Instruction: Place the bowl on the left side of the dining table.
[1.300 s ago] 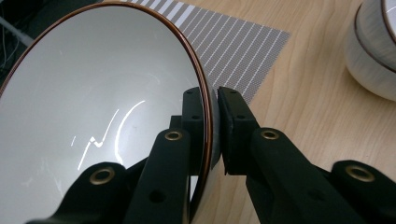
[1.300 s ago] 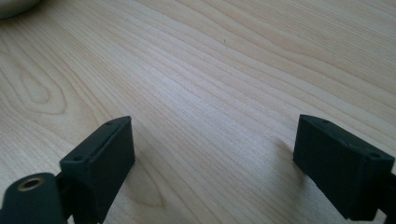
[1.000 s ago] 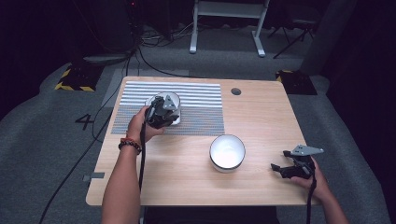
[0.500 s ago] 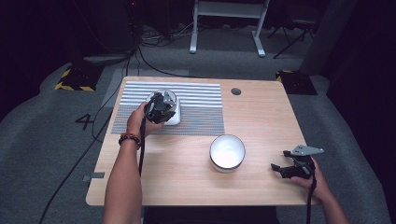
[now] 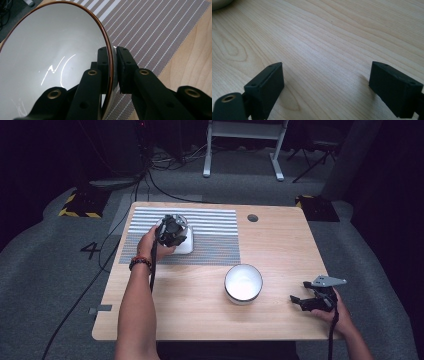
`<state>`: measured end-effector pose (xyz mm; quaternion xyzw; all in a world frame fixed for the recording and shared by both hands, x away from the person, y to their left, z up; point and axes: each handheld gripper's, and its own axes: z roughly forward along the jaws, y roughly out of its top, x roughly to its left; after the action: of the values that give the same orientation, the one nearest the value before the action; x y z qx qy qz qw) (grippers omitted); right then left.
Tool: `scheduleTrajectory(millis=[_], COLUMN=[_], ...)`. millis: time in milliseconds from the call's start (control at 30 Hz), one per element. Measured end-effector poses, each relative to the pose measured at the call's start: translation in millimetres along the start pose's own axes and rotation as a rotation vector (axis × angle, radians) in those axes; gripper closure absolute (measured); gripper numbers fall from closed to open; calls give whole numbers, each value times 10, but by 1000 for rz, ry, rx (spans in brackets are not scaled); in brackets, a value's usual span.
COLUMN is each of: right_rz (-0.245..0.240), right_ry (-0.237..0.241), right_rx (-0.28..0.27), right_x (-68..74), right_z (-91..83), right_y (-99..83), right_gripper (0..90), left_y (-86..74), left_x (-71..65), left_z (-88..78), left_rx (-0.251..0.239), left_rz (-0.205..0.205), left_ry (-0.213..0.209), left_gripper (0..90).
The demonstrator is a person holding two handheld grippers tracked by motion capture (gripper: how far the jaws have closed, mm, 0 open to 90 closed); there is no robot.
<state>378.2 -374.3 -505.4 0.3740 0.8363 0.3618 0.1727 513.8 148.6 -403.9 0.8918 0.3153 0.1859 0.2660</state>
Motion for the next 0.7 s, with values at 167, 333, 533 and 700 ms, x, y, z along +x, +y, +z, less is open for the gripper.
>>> scheduleTrajectory(millis=[167, 333, 533, 700], right_rz=[0, 0, 1, 0], right_ry=[1, 0, 1, 2], right_rx=[1, 0, 0, -1], right_x=[0, 0, 1, 1], right_z=[-1, 0, 0, -2], right_y=[0, 0, 0, -1], right_gripper=[128, 127, 128, 130], left_y=[13, 24, 9, 2], left_x=[57, 68, 60, 32], left_z=[95, 236, 356, 425], left_rx=[10, 42, 67, 51], left_rz=[-26, -26, -46, -39], left_ry=[-1, 11, 27, 29], left_gripper=[816, 816, 816, 815])
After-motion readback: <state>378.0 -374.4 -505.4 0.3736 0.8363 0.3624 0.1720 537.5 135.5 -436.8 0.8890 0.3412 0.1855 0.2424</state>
